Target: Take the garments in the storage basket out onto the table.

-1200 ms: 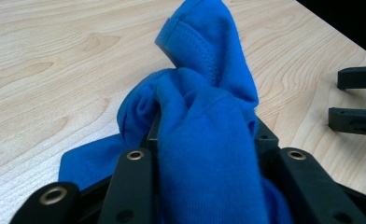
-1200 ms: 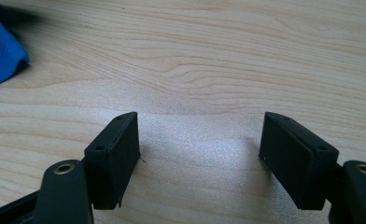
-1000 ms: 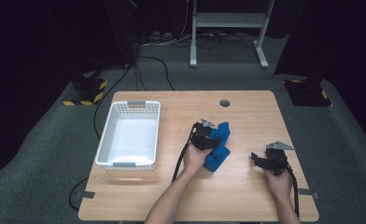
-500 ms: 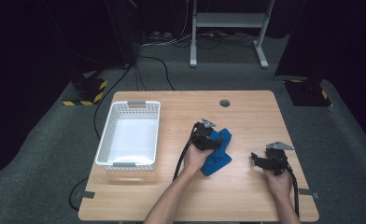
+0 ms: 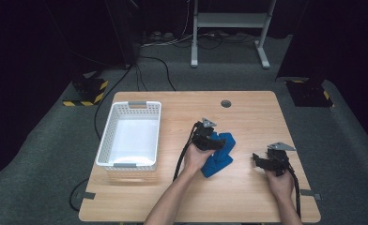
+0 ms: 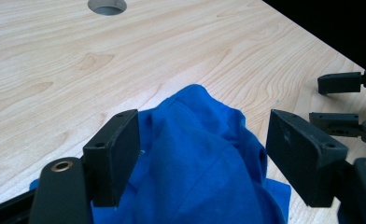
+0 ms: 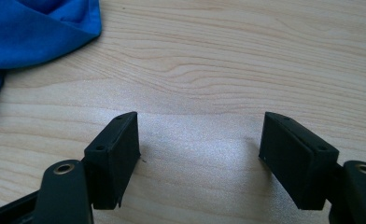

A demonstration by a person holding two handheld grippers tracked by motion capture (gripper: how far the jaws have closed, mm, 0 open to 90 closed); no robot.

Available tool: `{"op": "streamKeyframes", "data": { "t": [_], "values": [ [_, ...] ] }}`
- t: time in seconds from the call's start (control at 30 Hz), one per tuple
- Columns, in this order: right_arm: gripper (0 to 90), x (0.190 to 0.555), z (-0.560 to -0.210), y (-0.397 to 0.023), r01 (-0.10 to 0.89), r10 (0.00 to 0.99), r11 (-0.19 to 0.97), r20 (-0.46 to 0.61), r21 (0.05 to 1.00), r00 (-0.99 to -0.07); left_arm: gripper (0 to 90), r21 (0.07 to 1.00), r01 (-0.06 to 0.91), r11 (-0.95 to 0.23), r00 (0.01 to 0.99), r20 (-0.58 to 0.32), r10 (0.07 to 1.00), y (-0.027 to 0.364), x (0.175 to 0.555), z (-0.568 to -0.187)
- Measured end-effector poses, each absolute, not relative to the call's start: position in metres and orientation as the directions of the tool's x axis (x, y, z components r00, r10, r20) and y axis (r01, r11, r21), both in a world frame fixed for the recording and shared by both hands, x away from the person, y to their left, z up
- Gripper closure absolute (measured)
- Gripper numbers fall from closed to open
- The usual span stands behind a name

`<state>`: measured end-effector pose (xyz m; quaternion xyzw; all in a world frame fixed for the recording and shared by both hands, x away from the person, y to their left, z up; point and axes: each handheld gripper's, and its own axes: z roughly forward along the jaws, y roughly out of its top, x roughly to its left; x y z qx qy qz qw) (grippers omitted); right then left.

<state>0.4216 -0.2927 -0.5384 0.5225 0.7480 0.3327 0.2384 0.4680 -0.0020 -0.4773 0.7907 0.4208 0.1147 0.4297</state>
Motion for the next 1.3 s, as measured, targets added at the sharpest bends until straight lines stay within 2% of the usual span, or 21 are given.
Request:
{"op": "streamKeyframes", "data": {
  "t": [1.3],
  "values": [
    [28.5, 0.422, -0.538, -0.293, 0.623, 0.940, 0.233, -0.009, 0.747, -0.341, 30.4, 0.810, 0.547, -0.212, 0.575, -0.179, 0.799, 0.041, 0.444, -0.458]
  ]
}}
